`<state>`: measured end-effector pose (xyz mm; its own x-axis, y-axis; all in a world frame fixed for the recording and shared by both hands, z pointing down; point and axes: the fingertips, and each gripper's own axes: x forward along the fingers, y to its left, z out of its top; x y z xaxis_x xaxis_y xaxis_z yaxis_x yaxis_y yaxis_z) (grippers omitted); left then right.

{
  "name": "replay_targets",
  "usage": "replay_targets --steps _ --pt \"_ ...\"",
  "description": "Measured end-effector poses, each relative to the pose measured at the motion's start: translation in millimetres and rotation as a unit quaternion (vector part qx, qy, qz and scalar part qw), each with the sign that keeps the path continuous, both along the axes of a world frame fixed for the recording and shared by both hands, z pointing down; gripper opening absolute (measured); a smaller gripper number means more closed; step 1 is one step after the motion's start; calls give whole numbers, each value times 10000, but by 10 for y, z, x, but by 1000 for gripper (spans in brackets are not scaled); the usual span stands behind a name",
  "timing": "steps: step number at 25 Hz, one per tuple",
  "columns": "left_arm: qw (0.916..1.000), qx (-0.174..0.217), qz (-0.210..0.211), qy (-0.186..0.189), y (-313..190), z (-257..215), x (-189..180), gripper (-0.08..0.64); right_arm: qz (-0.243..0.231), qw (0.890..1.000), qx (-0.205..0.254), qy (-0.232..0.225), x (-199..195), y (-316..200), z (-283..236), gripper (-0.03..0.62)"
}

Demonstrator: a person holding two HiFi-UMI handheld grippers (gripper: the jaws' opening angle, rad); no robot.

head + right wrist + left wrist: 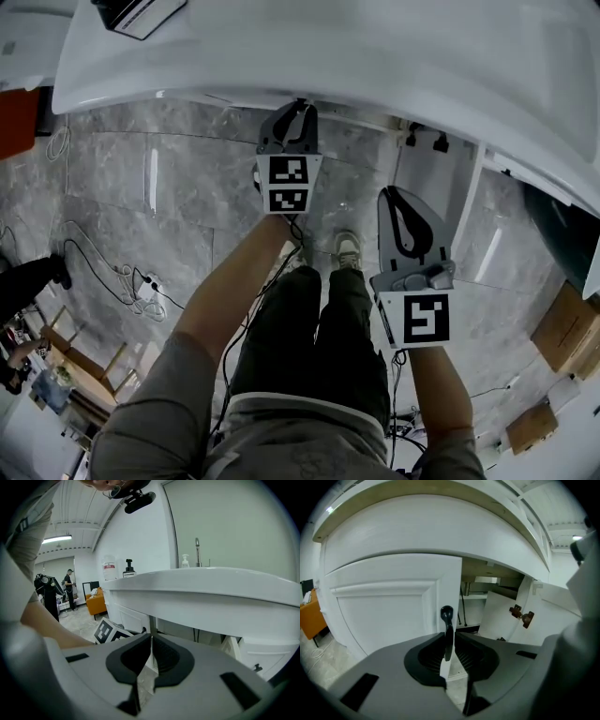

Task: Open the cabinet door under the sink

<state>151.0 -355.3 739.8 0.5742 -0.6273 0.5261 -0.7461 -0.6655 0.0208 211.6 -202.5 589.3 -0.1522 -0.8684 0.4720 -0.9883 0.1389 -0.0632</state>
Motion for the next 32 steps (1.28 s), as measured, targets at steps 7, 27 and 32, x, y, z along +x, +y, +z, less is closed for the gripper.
replay_targets --steps 7,27,32 --pt "9995 91 218 -217 18 2 -26 58 29 10000 -80 43 -21 116 28 34" --pt "9850 335 1676 250 832 28 -713 55 -797 9936 -801 -24 -690 560 357 34" --pt "9731 373 2259 256 975 39 -931 55 -1137 9892 -924 -63 -970 457 418 34"
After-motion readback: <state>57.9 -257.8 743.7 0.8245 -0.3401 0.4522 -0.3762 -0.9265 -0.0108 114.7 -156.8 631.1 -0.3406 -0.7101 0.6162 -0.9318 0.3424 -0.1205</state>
